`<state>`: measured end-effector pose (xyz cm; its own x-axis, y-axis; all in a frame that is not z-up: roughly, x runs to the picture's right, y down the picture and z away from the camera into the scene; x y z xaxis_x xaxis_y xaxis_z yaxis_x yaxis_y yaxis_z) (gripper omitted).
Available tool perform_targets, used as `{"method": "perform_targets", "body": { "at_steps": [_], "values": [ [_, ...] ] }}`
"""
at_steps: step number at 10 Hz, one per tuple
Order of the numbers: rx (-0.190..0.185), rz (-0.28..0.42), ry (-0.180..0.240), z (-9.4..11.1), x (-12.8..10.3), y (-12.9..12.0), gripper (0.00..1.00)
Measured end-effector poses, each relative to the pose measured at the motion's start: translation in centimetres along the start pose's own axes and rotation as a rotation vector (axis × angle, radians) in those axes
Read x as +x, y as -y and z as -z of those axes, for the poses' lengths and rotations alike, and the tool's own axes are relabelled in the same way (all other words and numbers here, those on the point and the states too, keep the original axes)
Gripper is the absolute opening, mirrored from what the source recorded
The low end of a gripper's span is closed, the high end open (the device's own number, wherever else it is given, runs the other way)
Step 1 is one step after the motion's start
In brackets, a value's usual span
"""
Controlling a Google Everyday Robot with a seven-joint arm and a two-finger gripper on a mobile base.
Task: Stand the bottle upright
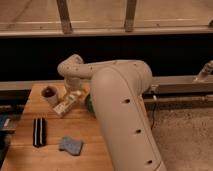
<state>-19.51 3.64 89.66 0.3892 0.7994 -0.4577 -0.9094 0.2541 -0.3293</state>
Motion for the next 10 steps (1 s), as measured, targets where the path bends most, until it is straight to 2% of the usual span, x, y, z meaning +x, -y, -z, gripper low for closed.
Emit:
{"method": "perform_targets", "body": {
  "at_steps": [4, 6, 10],
  "values": [
    [-0.024, -0.017, -0.006, -1.4, -0.9, -0.1, 0.8],
    [-0.03, -0.017, -0.017, -2.2, -1.5, -0.5, 0.8],
    [-0.069, -0.05, -0.05, -4.4, -1.6, -0.2, 0.8]
  ]
}}
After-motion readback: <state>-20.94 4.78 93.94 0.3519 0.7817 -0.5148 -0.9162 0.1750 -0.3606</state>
